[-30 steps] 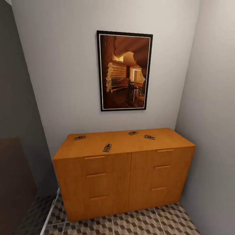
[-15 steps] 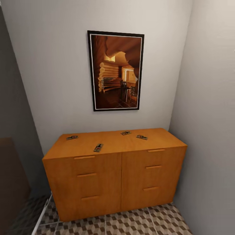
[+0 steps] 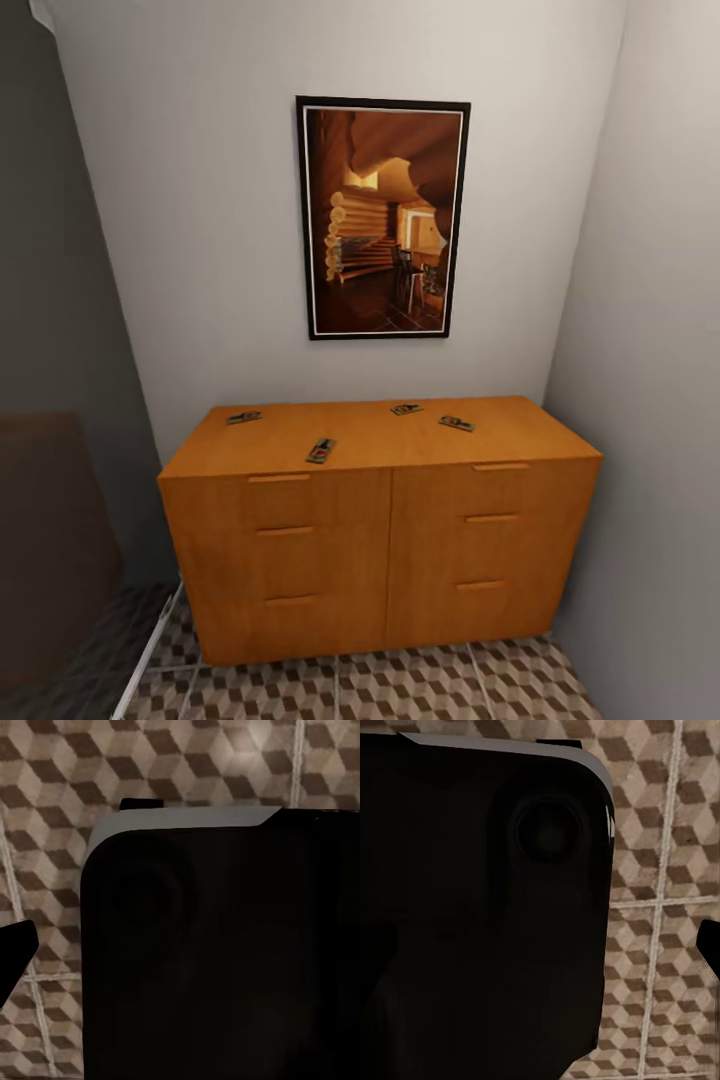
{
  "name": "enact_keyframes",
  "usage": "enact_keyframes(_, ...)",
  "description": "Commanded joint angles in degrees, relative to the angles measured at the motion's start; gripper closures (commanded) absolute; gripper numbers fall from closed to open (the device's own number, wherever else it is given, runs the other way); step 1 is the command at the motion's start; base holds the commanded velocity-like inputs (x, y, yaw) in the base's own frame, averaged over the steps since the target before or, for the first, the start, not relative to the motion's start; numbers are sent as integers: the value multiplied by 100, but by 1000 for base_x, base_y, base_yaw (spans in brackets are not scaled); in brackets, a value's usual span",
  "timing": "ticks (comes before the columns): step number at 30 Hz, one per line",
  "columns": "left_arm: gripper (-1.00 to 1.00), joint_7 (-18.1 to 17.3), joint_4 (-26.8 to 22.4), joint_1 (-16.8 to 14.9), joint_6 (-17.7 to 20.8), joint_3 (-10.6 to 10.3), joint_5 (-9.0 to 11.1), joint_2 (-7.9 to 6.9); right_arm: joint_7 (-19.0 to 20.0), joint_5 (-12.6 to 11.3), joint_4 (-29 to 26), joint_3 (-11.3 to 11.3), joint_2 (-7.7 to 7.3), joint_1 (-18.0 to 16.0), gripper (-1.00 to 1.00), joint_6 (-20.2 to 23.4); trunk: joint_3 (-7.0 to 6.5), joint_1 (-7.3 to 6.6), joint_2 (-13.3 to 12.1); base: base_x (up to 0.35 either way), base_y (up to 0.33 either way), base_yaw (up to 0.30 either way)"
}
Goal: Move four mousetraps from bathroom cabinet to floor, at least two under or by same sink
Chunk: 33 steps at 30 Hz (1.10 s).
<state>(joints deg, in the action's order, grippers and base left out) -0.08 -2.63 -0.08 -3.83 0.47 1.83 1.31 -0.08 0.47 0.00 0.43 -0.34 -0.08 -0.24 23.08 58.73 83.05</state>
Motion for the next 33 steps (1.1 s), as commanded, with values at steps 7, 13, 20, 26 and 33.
enact_keyframes(7, -100, -1, -1, -1, -12, 0, 19, 1, -1, 5, 0, 8, -1, -1, -100, -3, 5, 0, 3, 0, -2, 142)
enact_keyframes(13, -100, -1, -1, -1, -12, -2, 19, 1, -1, 5, 0, 10, -1, -1, -100, 2, 5, 0, 3, 0, -1, 35)
enact_keyframes(20, -100, -1, -2, -1, -12, -1, 19, 1, -1, -1, 0, 10, -1, -1, -100, 5, 5, 0, 3, 0, 0, 7)
enact_keyframes(26, -100, -1, -4, -1, -12, 3, 15, 1, -1, -6, 2, 14, -1, -1, -100, 6, 5, 0, 3, 0, 0, 2)
enact_keyframes(33, -100, -1, -9, -1, -12, 4, 11, 1, -1, -16, 0, 17, -1, -1, -100, 12, 5, 0, 3, 0, 0, 0)
